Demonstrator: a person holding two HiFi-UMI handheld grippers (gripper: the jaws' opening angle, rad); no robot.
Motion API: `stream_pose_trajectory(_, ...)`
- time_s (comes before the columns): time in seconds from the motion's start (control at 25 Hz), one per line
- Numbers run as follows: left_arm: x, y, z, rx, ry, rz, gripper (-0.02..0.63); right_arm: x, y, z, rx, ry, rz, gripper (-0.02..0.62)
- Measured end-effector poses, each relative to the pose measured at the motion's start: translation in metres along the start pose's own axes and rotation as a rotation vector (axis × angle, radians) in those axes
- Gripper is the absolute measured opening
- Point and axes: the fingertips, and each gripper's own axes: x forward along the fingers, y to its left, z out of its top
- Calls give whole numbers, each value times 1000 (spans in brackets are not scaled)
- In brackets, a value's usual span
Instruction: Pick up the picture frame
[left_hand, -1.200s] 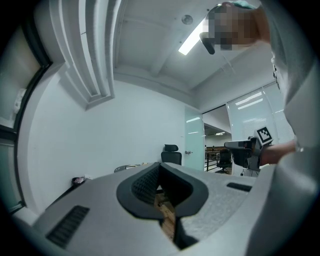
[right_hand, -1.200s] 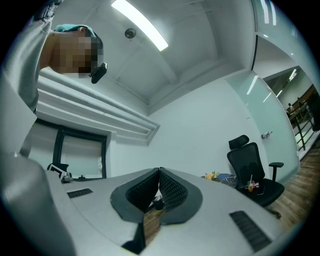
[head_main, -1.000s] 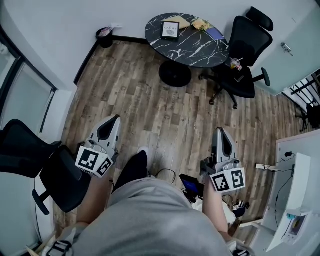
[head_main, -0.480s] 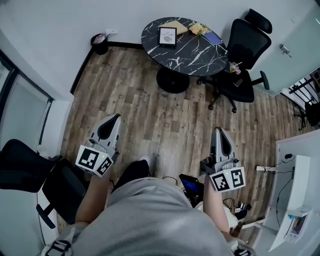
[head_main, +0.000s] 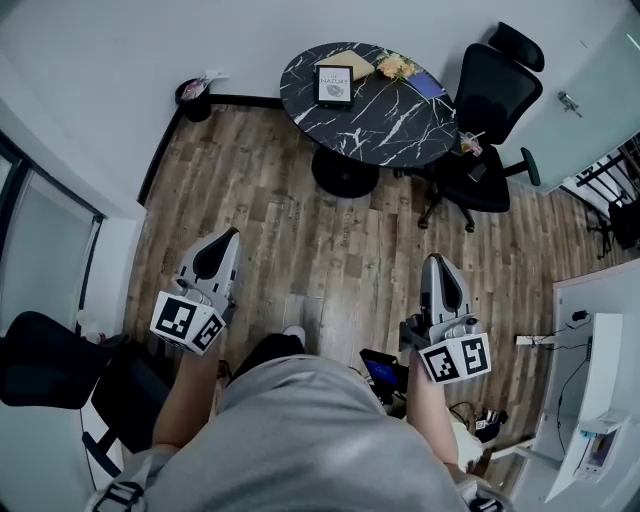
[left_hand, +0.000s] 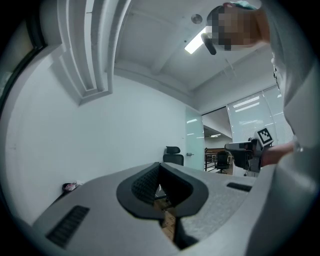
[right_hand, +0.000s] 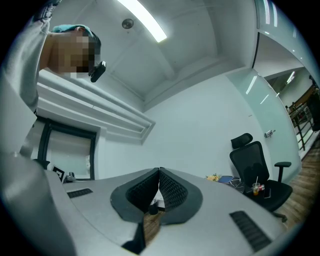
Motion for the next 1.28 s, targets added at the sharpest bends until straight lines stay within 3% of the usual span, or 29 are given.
stream_pose_trajectory(1.28,30,46,-9,-7,12,-22,8,58,10,-29,-24,41,-7,26)
